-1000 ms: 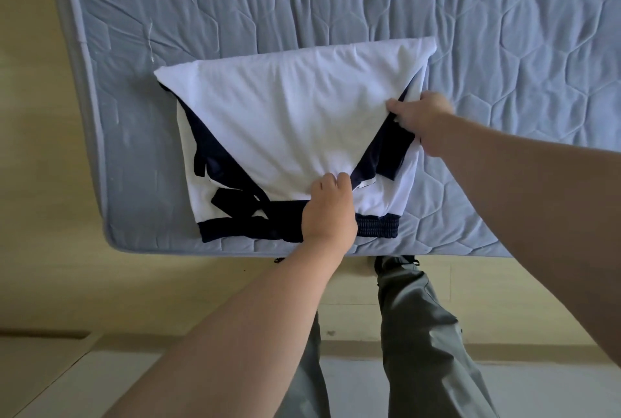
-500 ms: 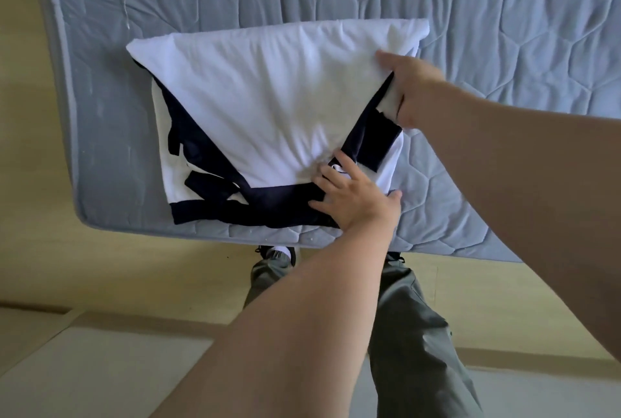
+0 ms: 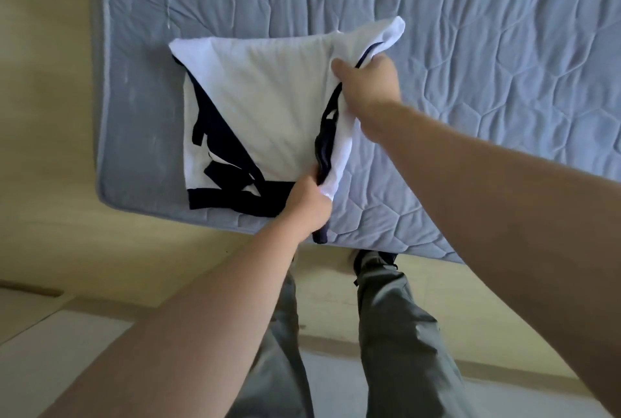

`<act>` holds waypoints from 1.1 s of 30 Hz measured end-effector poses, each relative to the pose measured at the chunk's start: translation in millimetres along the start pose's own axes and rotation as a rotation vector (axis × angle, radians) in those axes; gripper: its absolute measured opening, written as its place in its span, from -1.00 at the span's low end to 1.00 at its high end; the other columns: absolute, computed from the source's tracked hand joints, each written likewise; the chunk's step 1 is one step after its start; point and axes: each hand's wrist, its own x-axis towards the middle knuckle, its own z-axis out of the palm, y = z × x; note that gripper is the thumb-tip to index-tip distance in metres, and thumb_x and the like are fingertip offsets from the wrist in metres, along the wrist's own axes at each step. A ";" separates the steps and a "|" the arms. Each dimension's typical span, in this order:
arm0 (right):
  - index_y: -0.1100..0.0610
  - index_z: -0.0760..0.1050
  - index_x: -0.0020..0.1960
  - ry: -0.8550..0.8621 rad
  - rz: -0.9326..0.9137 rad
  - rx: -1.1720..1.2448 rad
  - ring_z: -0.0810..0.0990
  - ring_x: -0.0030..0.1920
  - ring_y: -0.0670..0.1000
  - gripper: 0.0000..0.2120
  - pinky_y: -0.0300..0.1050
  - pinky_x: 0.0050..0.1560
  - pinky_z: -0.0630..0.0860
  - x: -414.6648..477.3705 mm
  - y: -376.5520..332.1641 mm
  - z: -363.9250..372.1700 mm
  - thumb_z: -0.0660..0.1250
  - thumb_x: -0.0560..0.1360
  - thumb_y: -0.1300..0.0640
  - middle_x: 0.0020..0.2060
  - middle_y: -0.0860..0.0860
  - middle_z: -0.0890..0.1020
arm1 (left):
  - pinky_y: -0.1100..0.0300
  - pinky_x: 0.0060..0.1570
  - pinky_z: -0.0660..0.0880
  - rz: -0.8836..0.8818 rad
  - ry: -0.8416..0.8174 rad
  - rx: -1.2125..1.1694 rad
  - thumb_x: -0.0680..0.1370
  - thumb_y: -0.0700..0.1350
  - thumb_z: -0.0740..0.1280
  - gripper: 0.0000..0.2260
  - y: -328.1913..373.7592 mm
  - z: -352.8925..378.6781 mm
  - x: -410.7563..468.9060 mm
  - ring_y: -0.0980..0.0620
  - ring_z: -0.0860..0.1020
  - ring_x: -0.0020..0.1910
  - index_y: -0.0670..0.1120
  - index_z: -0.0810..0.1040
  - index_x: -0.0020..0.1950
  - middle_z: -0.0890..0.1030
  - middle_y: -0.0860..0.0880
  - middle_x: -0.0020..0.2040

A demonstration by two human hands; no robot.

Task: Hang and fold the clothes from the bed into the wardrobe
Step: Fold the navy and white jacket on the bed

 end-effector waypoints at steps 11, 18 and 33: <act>0.03 0.27 -0.24 -0.107 -0.134 -0.249 0.43 -0.37 -0.05 -0.80 -0.17 -0.38 0.34 -43.2 -48.4 155.0 0.24 0.51 0.13 -0.37 -0.06 0.44 | 0.07 -0.15 0.46 -0.183 -0.278 -0.688 0.34 -0.55 0.19 -0.69 -77.8 -124.0 -10.4 -0.11 0.50 -0.16 -0.14 0.36 -0.19 0.42 -0.06 -0.28; 0.15 0.37 0.25 -0.213 -0.056 -0.304 0.61 -0.05 0.06 -0.69 -0.06 -0.05 0.57 -46.0 -45.1 244.2 0.28 0.53 0.12 -0.12 0.00 0.57 | 0.02 -0.30 0.61 -0.355 -0.111 -0.846 0.42 -0.47 0.22 -0.70 -126.7 -155.1 8.7 -0.17 0.56 -0.11 -0.06 0.44 -0.13 0.49 -0.10 -0.05; -0.01 0.36 0.34 0.249 -0.047 -0.649 0.47 0.21 0.07 -0.56 -0.05 0.08 0.43 -42.9 76.5 178.5 0.29 0.48 -0.03 0.30 0.02 0.41 | 0.23 -0.38 0.32 -0.112 0.269 -0.633 0.44 -0.24 0.27 -0.94 -149.1 -184.1 69.6 0.08 0.40 -0.38 -0.18 0.52 -0.17 0.49 0.05 -0.36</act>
